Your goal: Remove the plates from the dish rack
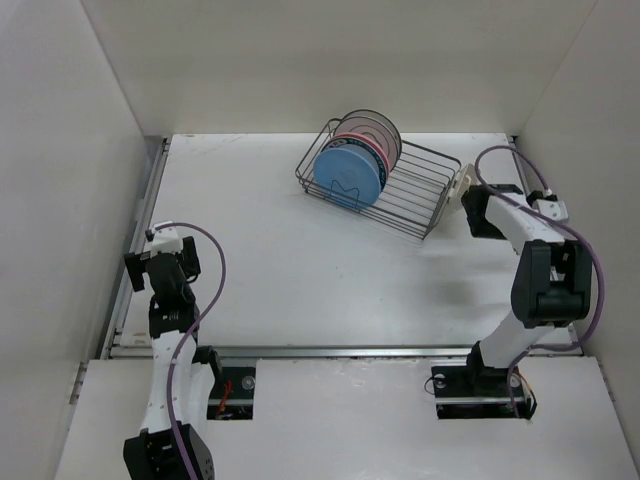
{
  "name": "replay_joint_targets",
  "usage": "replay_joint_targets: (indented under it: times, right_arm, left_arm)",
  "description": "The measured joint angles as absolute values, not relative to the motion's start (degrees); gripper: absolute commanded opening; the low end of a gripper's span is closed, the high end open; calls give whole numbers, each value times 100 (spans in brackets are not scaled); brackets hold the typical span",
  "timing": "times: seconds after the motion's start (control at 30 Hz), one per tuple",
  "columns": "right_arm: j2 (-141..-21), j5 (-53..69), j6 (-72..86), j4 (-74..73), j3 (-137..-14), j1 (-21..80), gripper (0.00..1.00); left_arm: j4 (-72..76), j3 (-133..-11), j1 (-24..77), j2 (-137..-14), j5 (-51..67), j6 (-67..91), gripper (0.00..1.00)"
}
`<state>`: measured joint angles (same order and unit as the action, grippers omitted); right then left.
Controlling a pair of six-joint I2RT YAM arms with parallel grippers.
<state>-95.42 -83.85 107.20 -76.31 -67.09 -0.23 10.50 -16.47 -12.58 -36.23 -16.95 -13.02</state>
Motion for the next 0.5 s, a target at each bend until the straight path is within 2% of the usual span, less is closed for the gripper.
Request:
replay_joint_targets:
  times: [0.23,0.3,0.37,0.43,0.5]
  right_arm:
    - [-9539,-8364,8879,-7561,-9310,652,100]
    - [-9483,-8252,7113,-6720,-10031,1057,100]
    - [-9185,-7131,5085,-5170,-10042,1389,100]
    - [-8812,-5284,3398,-3905,-9686,1551,100]
    - [-8562,-3395,2349,-3039,-9341,1557,100]
  left_arm:
    - [873,-1750,-1258,-3693,-1522,-1417,100]
    - [233,-2213,-1258,-3918,-1138,-1621,100]
    - [-552,-3170,-1251,-4440,-733,-1737,100]
    - [-1400,-4630,-1245,-5290,-333,-1761,100]
    - [-2237,-6453,-1245,-6302,104,-1861,100]
